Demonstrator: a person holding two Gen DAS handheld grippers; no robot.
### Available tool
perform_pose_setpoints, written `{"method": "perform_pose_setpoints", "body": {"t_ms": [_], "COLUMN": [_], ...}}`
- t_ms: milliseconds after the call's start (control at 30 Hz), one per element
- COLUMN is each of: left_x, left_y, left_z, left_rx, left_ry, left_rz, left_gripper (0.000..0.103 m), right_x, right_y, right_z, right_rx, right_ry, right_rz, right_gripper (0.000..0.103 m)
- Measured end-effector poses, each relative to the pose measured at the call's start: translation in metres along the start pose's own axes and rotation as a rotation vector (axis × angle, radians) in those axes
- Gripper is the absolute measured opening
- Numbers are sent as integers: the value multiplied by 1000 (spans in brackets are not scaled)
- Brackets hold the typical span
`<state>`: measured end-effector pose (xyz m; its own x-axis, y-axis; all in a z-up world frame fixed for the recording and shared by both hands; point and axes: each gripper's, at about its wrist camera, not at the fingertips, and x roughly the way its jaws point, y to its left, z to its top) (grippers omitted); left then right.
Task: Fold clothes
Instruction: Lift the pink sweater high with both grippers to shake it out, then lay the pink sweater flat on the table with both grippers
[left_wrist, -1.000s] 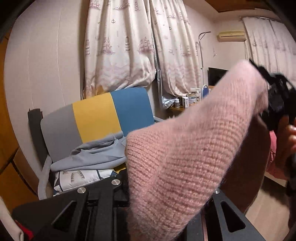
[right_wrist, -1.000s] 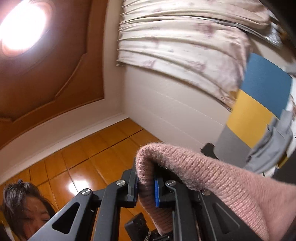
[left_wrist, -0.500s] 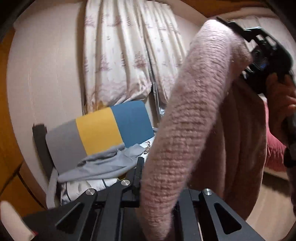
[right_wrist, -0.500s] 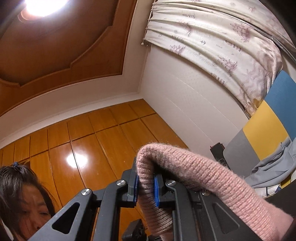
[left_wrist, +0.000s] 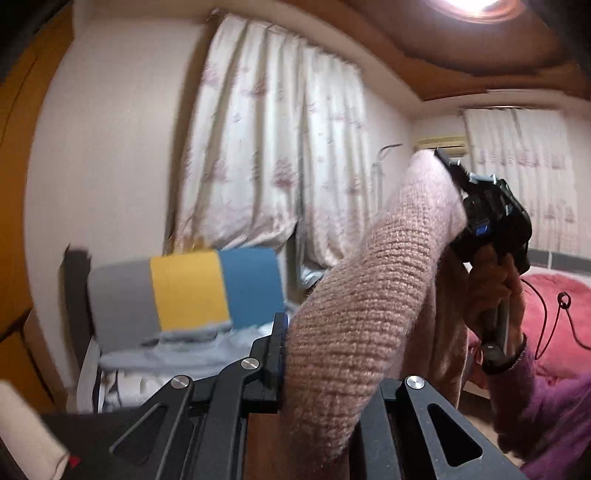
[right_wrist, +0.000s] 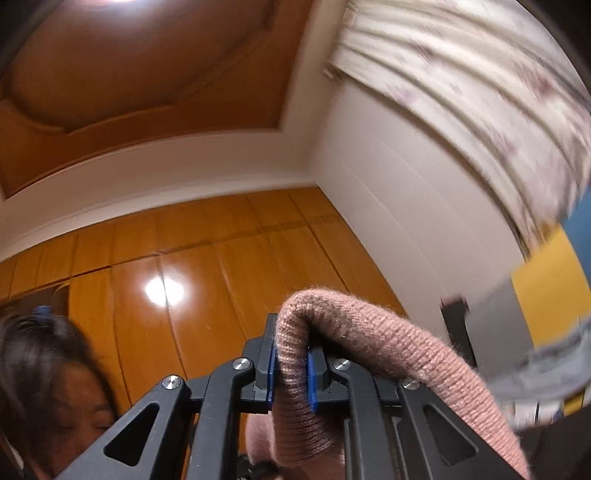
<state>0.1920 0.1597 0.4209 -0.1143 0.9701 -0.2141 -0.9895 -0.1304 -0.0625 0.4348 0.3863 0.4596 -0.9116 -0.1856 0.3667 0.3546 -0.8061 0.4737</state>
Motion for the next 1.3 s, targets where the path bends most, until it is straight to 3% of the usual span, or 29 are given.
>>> {"method": "perform_pose_setpoints", "body": {"t_ms": [100, 167, 267, 333, 367, 467, 533, 567, 633, 700, 867, 1033, 1200, 1300], "left_x": [37, 75, 139, 178, 192, 221, 220, 218, 217, 210, 172, 124, 96, 91], "left_y": [47, 86, 149, 186, 197, 207, 200, 193, 185, 183, 179, 144, 109, 105], "left_z": [-25, -62, -150, -213, -245, -319, -336, -337, -339, -337, -327, -334, -341, -349], "left_rx": [-103, -153, -257, -309, -306, -304, -258, -208, -145, -135, -239, -140, -14, -19], "left_ry": [162, 303, 526, 654, 712, 845, 786, 758, 765, 756, 718, 699, 723, 746], "left_rz": [123, 220, 361, 462, 522, 562, 591, 619, 641, 651, 644, 682, 730, 755], "left_gripper": [15, 17, 17, 17, 17, 19, 23, 40, 53, 53, 58, 74, 79, 80], "right_x": [43, 71, 110, 122, 116, 96, 64, 48, 19, -9, -76, -125, -140, -134], "right_y": [-68, -124, -211, -263, -280, -323, -325, -318, -299, -276, -215, -190, -189, -188], "right_z": [-34, -76, -150, -207, -226, -277, -280, -275, -257, -244, -219, -252, -293, -319], "right_rx": [80, 131, 160, 164, 192, 277, 320, 322, 295, 238, 75, 129, 261, 222], "right_ry": [138, 270, 504, 651, 688, 774, 727, 692, 624, 615, 677, 784, 809, 894], "right_rz": [-183, -322, -553, -711, -760, -885, -885, -885, -899, -942, -1073, -1103, -1075, -1069], "right_gripper": [11, 14, 28, 29, 29, 29, 29, 30, 34, 37, 42, 43, 43, 43]}}
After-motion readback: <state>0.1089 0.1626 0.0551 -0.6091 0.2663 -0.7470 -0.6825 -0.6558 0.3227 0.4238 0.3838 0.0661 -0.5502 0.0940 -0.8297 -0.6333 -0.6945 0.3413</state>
